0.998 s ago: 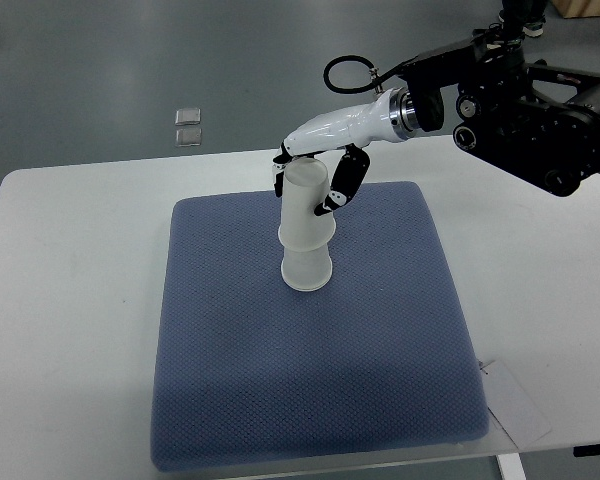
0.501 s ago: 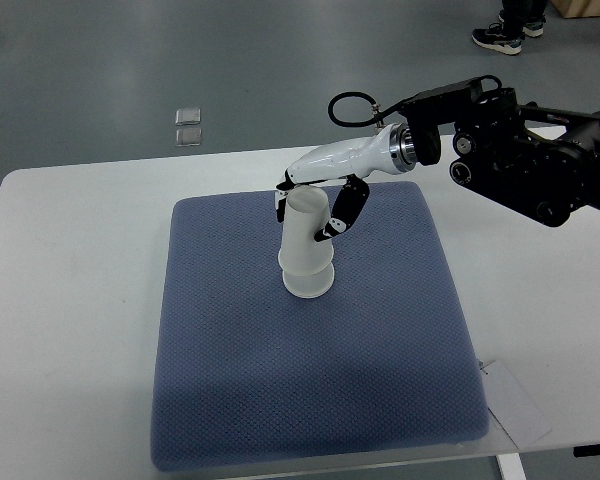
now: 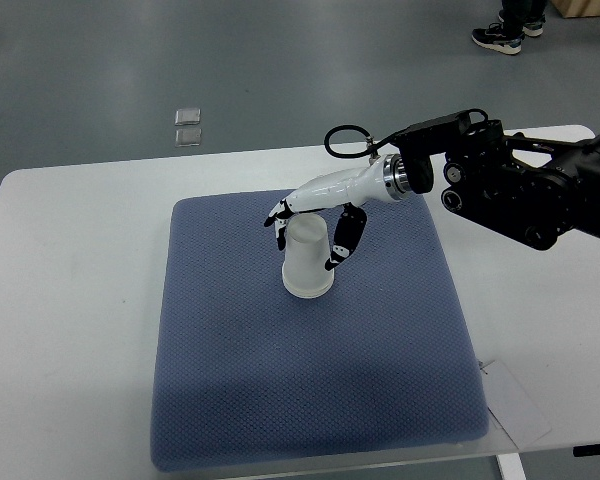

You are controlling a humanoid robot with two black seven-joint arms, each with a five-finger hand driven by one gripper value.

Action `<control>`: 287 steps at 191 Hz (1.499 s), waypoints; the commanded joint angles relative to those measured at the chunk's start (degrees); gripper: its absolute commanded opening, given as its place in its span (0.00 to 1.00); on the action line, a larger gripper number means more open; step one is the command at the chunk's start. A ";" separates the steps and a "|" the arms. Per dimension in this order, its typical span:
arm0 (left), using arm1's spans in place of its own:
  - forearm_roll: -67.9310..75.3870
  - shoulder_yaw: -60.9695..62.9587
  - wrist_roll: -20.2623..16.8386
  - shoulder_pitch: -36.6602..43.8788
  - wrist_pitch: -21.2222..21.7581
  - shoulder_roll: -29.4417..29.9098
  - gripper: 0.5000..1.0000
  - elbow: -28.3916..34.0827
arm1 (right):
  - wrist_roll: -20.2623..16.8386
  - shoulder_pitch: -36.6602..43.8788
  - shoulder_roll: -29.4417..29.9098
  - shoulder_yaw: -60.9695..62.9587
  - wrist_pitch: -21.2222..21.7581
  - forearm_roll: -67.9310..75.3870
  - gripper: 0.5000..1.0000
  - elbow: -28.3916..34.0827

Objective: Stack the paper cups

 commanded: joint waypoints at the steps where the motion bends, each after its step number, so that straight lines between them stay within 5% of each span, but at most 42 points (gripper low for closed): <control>1: 0.00 0.00 0.00 0.00 0.00 0.00 1.00 0.00 | 0.01 0.55 -0.40 0.43 0.00 0.00 0.82 0.00; 73: 0.00 0.00 0.00 0.00 0.00 0.00 1.00 0.00 | 0.09 4.24 -7.61 7.82 0.88 2.37 0.82 -0.26; 141: 0.00 0.00 0.00 0.00 0.00 0.00 1.00 0.00 | -2.37 0.99 -14.55 12.91 -0.09 23.99 0.82 -9.49; 189: 0.00 0.00 0.00 0.00 0.00 0.00 1.00 0.00 | -8.34 -5.95 -13.32 13.44 -9.40 54.66 0.82 -21.53; 245: 0.00 0.00 0.00 0.00 0.00 0.00 1.00 0.00 | -10.80 -11.93 -9.19 13.18 -19.68 71.89 0.82 -21.71; 287: 0.00 0.00 0.00 0.00 0.00 0.00 1.00 0.00 | -10.80 -14.13 -6.73 13.27 -20.74 79.98 0.82 -21.62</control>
